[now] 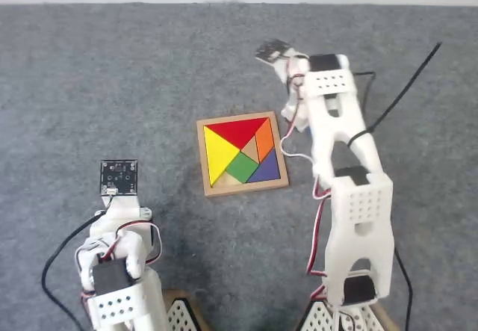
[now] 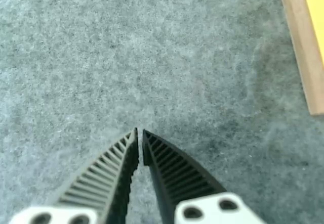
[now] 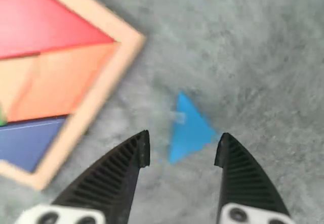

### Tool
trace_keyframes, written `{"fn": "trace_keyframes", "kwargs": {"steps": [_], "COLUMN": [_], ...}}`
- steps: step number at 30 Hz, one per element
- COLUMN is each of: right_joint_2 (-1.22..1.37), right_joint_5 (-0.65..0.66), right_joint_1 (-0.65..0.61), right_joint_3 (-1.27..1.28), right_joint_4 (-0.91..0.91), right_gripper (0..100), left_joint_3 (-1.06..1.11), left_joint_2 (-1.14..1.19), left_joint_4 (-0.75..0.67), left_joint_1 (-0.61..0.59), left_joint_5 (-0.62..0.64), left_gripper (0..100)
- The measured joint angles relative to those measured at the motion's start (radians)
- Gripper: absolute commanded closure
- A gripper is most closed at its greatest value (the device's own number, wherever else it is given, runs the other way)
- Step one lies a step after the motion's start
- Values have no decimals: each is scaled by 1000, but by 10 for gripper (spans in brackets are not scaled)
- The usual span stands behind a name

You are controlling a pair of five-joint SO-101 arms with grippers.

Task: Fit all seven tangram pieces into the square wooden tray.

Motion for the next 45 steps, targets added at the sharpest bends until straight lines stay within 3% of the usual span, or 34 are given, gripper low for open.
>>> {"fn": "trace_keyframes", "kwargs": {"steps": [7,16,31,38,45], "right_joint_2": [-57,28,137,144,144], "right_joint_5": [-29,-23,-14,-14,-14], "right_joint_1": [-74,51,60,66,80], "right_joint_3": [0,0,0,-2,-11], "right_joint_4": [43,-3,-97,-115,-135], "right_gripper": [697,717,719,918,931], "left_joint_3": [0,0,0,0,0], "left_joint_2": [0,0,0,0,0], "left_joint_4": [0,0,0,0,0], "left_joint_1": [0,0,0,0,0], "left_joint_5": [0,0,0,0,0], "left_gripper": [985,985,985,985,985]}}
